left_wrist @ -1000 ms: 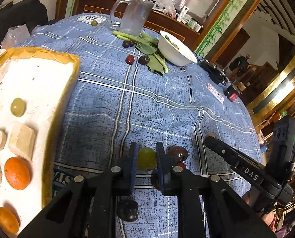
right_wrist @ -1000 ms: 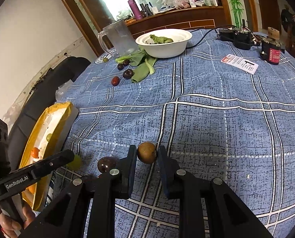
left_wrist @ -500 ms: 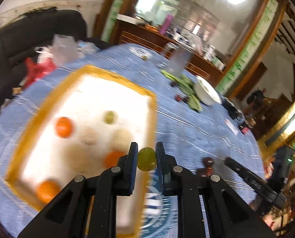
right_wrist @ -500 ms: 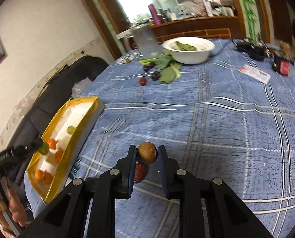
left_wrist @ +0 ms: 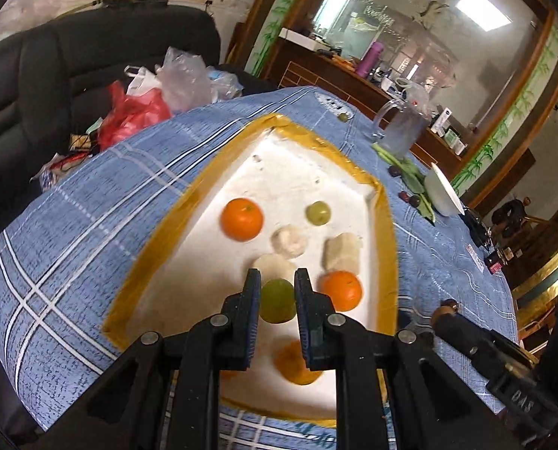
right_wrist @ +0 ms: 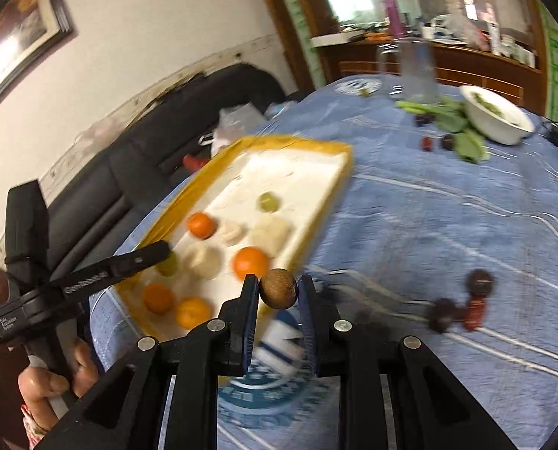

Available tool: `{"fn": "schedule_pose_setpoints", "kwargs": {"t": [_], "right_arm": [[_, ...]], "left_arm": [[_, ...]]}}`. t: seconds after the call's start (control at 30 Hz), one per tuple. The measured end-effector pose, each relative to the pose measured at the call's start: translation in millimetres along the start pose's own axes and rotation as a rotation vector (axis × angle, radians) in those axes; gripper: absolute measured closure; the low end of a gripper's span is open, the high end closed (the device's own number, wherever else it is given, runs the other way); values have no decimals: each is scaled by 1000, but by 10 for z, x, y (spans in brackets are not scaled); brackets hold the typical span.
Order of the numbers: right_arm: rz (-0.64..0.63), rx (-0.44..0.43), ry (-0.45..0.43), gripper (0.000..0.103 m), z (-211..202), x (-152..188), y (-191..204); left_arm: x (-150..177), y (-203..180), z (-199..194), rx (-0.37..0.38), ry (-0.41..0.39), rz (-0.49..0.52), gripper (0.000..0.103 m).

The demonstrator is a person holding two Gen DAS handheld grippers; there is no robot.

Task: Organize fruits
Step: 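Carry the date and grape over the white tray and release both, then withdraw both tools from the tray toward the dark plums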

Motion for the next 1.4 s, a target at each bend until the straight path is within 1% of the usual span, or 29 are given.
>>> {"fn": "schedule_pose_setpoints", "kwargs": {"t": [0.13,0.23,0.37,0.4,0.43,0.47,0.53,0.63,0.67,0.73,0.83,1.0,1.1,1.17,1.27,1.4], "right_arm": [[-46,2,45,79,249,-34,277],[-63,-1,78,79,423,-40,388],[-114,39,114,79,614,-36,510],[-124,47,120,79,644,-29,526],[-132,55,124,79,674,-26,550],[-137,67,115,79,681,-25,573],[-131,65,111,79,694,-38,579],[-113,55,109,78,693,-45,575],[-108,56,107,78,683,-40,570],[-95,58,95,75,647,-26,560],[-68,51,76,69,567,5,550],[-54,56,46,69,396,40,538],[-47,63,26,69,278,57,499],[-39,68,12,69,189,80,460],[-22,77,-4,63,69,125,378],[5,92,-15,62,-66,210,254]], "left_arm": [[10,110,7,19,1,-24,85],[-10,156,11,22,-6,-36,85],[-36,247,-9,17,-15,-57,84],[-39,268,-18,12,-16,-59,81],[-40,284,-28,7,-16,-60,72],[-41,298,-40,-2,-22,-60,66],[-37,298,-101,-20,-50,-50,51],[-39,275,-185,-37,-78,-28,38],[-39,261,-215,-40,-88,-22,37],[-35,238,-276,-61,-115,-7,30],[-24,174,-350,-90,-153,25,27],[20,59,-460,-121,-195,77,26],[46,-21,-521,-126,-216,105,22],[63,-78,-547,-124,-222,121,22],[104,-169,-576,-117,-221,145,22],[165,-281,-573,-118,-216,176,22]]}}
Point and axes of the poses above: each gripper's, at about its wrist camera, not at the fingertips, and z roughly the way its jaws point, y to its left, x to its underside, the point moved 1 cm from there along z, roughly the way its jaws point, and after that the axes turned 11 degrees about -z, right-handed, at the moved point
